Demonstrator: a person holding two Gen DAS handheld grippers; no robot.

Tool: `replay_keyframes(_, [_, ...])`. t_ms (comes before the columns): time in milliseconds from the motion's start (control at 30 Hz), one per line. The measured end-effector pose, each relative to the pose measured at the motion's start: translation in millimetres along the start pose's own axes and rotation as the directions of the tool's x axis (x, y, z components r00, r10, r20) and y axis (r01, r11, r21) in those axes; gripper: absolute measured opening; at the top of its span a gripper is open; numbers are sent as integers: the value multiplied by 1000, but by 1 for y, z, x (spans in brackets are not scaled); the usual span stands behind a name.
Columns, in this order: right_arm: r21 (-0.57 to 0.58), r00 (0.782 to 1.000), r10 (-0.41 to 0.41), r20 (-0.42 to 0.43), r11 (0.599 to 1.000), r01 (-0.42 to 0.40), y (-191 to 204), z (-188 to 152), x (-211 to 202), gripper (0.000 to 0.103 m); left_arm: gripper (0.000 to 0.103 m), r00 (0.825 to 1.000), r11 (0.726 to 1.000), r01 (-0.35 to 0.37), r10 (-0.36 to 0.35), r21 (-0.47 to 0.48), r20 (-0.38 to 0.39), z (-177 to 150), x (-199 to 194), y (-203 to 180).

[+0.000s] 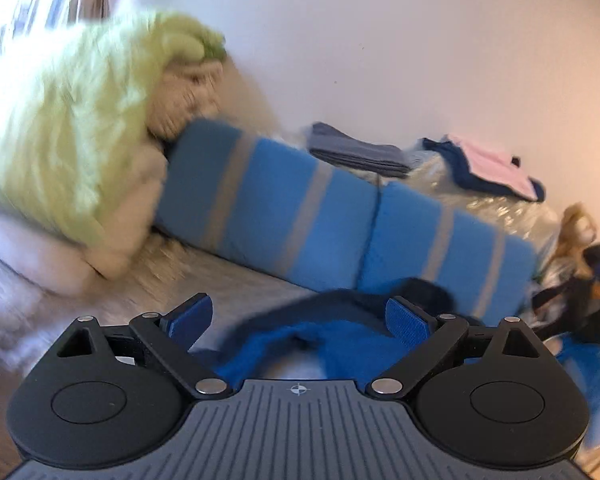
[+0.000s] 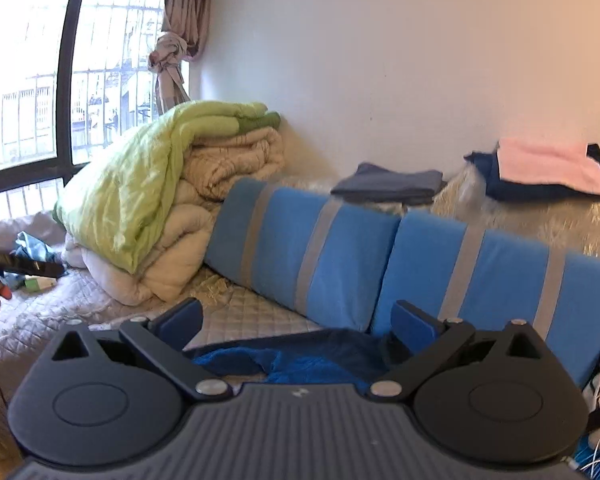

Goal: Fold clothes
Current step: 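Move the left gripper to the other navy sleeve cuff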

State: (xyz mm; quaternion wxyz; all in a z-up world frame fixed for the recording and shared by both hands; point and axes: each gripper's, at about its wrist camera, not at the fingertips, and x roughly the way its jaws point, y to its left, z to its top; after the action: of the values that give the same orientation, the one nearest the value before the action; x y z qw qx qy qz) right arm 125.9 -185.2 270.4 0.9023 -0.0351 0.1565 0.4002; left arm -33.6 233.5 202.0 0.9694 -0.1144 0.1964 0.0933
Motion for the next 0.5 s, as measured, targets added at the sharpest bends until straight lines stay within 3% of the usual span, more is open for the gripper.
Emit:
replay_keyframes(100, [72, 997, 77, -16, 995, -76, 2, 20, -6, 103, 95, 995, 994, -96, 95, 45, 15, 5, -12, 12])
replay_keyframes(200, [59, 993, 116, -34, 992, -114, 16, 21, 7, 103, 95, 966, 960, -257, 259, 106, 2, -9, 0, 30])
replay_keyframes(300, [-34, 993, 104, -54, 994, -106, 41, -2, 39, 103, 95, 917, 913, -380, 393, 147, -69, -37, 28, 57])
replay_keyframes(367, [-36, 985, 144, -96, 988, -148, 54, -21, 68, 103, 95, 877, 882, -438, 462, 171, -134, -58, 51, 76])
replay_keyframes(500, [-10, 961, 204, -184, 978, -210, 78, -54, 127, 103, 95, 782, 804, -548, 590, 231, -201, -97, 85, 106])
